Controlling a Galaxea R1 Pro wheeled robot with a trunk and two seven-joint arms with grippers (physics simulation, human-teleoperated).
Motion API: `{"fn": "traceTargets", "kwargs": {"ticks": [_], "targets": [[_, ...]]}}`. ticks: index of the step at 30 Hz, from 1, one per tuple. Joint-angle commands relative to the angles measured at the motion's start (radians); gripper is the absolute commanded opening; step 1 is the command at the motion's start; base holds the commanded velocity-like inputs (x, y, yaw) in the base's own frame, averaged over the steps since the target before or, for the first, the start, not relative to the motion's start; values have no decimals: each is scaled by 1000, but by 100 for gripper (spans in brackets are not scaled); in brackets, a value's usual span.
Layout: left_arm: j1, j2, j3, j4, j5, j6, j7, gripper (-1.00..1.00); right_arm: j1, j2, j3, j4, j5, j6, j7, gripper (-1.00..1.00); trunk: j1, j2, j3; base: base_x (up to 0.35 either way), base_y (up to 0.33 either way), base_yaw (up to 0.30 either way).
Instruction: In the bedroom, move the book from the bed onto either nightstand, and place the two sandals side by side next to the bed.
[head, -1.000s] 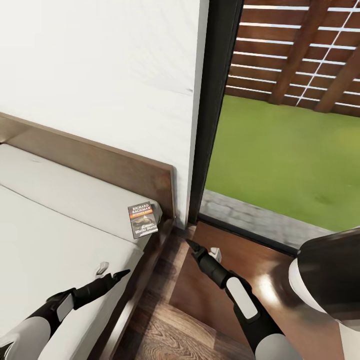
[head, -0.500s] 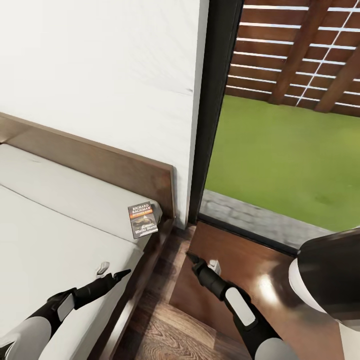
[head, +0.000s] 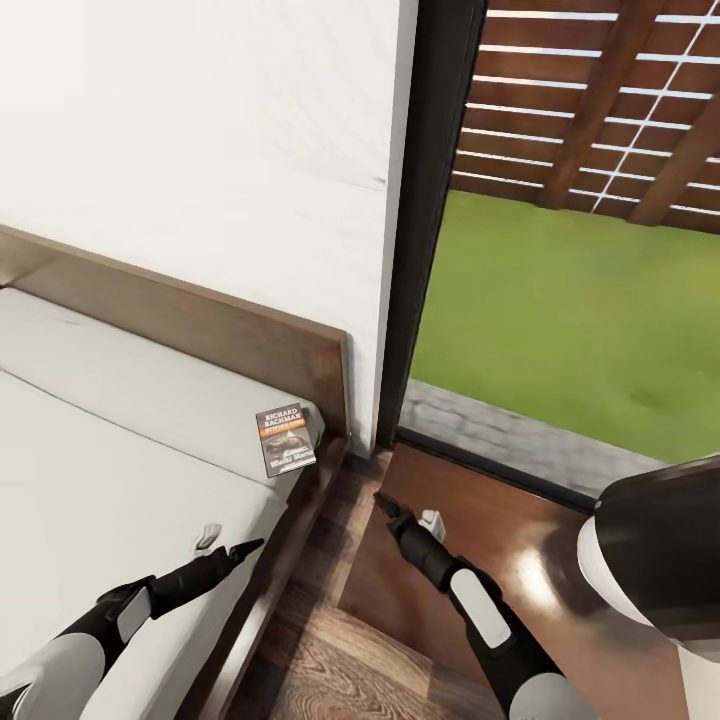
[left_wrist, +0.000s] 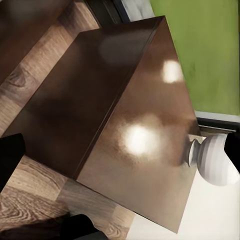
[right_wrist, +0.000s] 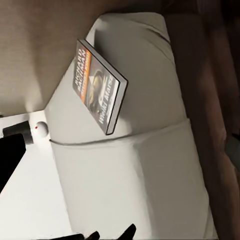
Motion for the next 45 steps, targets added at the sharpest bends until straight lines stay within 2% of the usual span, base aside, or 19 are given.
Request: {"fn": "traceTargets", "kwargs": {"ticks": [1, 2, 4, 7, 18, 45], "targets": [[0, 0, -3, 0, 9, 10, -2, 100, 0, 0, 0, -12, -8, 4, 11, 100, 0, 0, -1, 0, 0, 0], [0, -1, -3, 0, 9, 10, -2, 100, 0, 0, 0, -25, -8, 3, 53, 100, 0, 0, -1, 0, 0, 0], [0, -7, -3, 0, 9, 10, -2, 100, 0, 0, 0, -30, -8, 2, 94, 100, 0, 0, -1, 0, 0, 0], [0, -12, -2, 1, 9, 10, -1, 100, 0, 0, 0, -33, -8, 2, 120, 100, 0, 0, -1, 0, 0, 0], [-1, -26, -2, 3, 9, 10, 0, 100, 0, 0, 0, -36, -8, 2, 130, 100, 0, 0, -1, 0, 0, 0], [0, -27, -1, 3, 9, 10, 0, 100, 0, 0, 0, -37, -9, 2, 130, 100, 0, 0, -1, 0, 0, 32]]}}
